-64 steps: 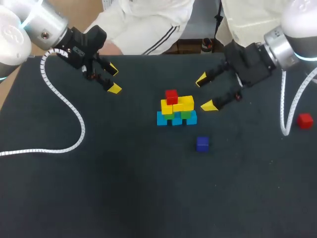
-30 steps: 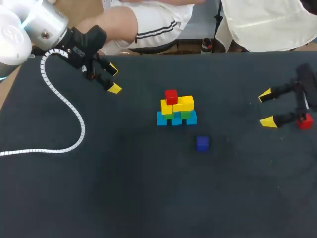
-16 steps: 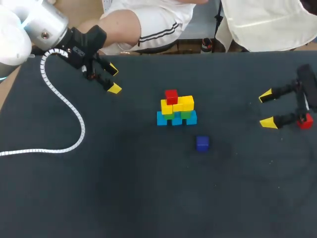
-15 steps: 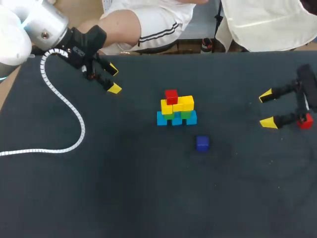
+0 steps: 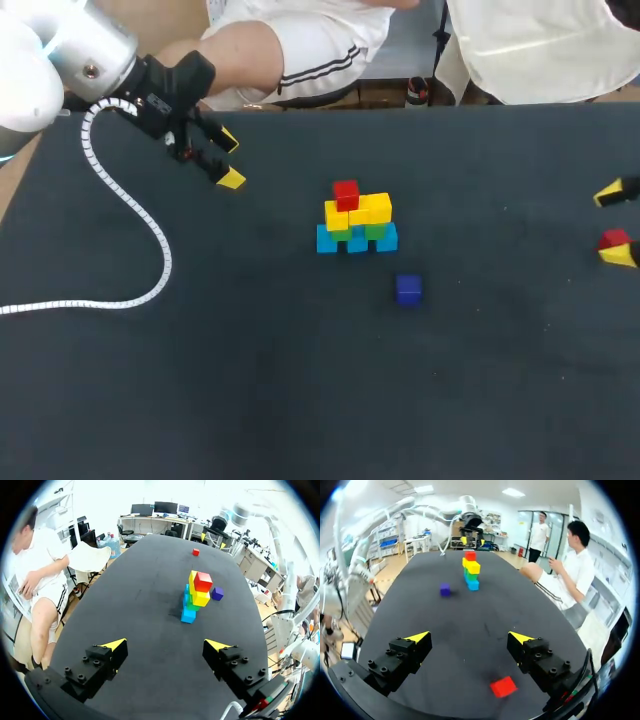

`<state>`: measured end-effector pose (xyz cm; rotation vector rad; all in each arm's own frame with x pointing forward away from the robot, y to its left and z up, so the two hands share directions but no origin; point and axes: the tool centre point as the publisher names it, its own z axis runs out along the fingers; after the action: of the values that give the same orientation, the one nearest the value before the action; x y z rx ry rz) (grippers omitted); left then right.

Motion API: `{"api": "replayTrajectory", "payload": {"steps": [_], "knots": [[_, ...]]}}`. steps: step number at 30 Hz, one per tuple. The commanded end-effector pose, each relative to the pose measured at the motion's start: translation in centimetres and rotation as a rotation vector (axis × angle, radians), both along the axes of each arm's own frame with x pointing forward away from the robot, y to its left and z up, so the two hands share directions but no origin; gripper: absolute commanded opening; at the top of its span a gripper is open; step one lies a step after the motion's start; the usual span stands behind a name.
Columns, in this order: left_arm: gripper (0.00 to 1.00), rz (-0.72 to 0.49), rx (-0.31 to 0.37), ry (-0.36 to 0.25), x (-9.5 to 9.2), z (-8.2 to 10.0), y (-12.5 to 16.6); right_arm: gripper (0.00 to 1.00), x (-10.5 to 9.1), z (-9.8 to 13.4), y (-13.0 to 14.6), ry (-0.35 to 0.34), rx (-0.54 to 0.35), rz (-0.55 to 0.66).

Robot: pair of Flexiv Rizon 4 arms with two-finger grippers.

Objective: Place the blue cubes, place green cubes on the blue cubes, place the yellow cubes on the green cubes, then place the red cubes on the yellow cubes, and place purple cube on the red cubes.

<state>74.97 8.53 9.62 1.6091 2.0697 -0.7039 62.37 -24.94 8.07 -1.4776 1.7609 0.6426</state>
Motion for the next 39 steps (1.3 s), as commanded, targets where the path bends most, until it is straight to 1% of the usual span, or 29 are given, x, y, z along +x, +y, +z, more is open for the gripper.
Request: {"api": "replayTrajectory", "payload": {"steps": [1,5,7,8,10,11,26,27,29,30,32,33,34,36,39], "knots": [[1.00,-0.001,-0.002,-0.003,-0.1,0.0,0.1,1.00,0.0,0.0,-3.6,-0.029,0.064,0.088],[1.00,-0.001,-0.002,-0.003,-0.1,0.0,0.1,1.00,0.7,-0.2,-4.4,-0.053,0.088,0.172],[1.00,-0.001,-0.002,-0.003,-0.1,0.0,0.1,1.00,1.2,-0.6,-4.6,-0.045,0.083,0.169],[1.00,-0.001,-0.002,-0.003,-0.1,0.0,0.1,1.00,1.5,-0.7,-4.7,-0.035,0.083,0.164],[1.00,-0.001,-0.002,-0.003,-0.1,0.0,0.1,1.00,2.1,-1.2,-4.9,0.007,0.058,0.105],[1.00,-0.001,-0.002,-0.003,-0.1,0.0,0.1,1.00,2.3,-1.5,-5.1,0.031,0.044,0.058],[1.00,-0.001,-0.002,-0.003,-0.1,0.0,0.1,1.00,2.3,-1.5,-5.1,0.031,0.044,0.058],[1.00,-0.001,-0.002,-0.003,-0.1,0.0,0.1,1.00,2.3,-1.6,-5.6,0.049,0.058,0.080],[1.00,-0.001,-0.002,-0.003,-0.1,0.0,0.1,1.00,2.1,-1.8,-6.1,0.048,0.004,0.141],[1.00,-0.001,-0.002,-0.003,-0.1,0.0,0.1,1.00,2.0,-1.9,-6.5,0.059,0.027,0.194],[1.00,-0.001,-0.002,-0.003,-0.1,0.0,0.1,1.00,1.9,-2.0,-7.3,0.025,0.024,0.251],[1.00,-0.001,-0.002,-0.003,-0.1,0.0,0.1,1.00,1.9,-2.0,-7.7,0.008,0.054,0.300],[1.00,-0.001,-0.002,-0.003,-0.1,0.0,0.1,1.00,1.9,-2.1,-8.0,0.000,0.057,0.315],[1.00,-0.001,-0.002,-0.003,-0.1,0.0,0.1,1.00,2.3,-2.2,-8.3,0.016,0.028,0.317],[1.00,-0.001,-0.002,-0.003,-0.1,0.0,0.1,1.00,2.8,-2.6,-8.3,0.034,0.030,0.319]]}}
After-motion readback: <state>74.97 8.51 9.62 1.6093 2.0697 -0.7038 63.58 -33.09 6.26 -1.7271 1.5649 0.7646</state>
